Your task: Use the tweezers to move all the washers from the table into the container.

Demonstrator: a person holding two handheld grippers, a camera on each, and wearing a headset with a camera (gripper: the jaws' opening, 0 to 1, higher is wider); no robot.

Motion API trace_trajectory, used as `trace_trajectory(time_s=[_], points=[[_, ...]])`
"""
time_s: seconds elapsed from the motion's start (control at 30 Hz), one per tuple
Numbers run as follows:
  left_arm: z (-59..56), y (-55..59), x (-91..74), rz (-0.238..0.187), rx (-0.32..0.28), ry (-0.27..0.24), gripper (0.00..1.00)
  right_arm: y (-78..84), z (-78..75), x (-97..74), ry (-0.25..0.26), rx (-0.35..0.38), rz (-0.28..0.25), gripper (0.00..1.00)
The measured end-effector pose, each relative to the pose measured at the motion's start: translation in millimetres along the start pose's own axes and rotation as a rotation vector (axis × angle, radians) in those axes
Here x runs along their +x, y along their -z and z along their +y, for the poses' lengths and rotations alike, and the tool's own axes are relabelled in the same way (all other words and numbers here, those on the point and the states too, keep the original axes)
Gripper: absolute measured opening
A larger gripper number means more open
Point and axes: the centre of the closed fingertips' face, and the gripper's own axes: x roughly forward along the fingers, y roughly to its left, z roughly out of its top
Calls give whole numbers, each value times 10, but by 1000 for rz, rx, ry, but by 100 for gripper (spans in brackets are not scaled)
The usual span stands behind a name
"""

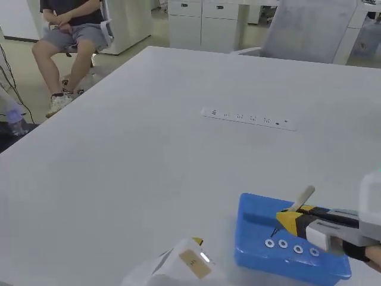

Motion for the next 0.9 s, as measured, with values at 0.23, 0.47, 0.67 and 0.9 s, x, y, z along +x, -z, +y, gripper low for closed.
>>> trace_trajectory(time_s=[0.23, 0.47, 0.67, 0.9], points=[[-4, -1, -2, -4, -8, 2, 88, -53, 87, -137, -11, -8, -23, 4], [-5, 4, -2, -3, -6, 3, 88, 51, 246, -223, -43, 3, -14, 4], [-9, -18, -10, -15, -15, 5, 87, 240, 362, -256, -71, 24, 7, 4], [-15, 2, -6, -4, -12, 8, 87, 433, 426, -282, -89, 49, 39, 4]])
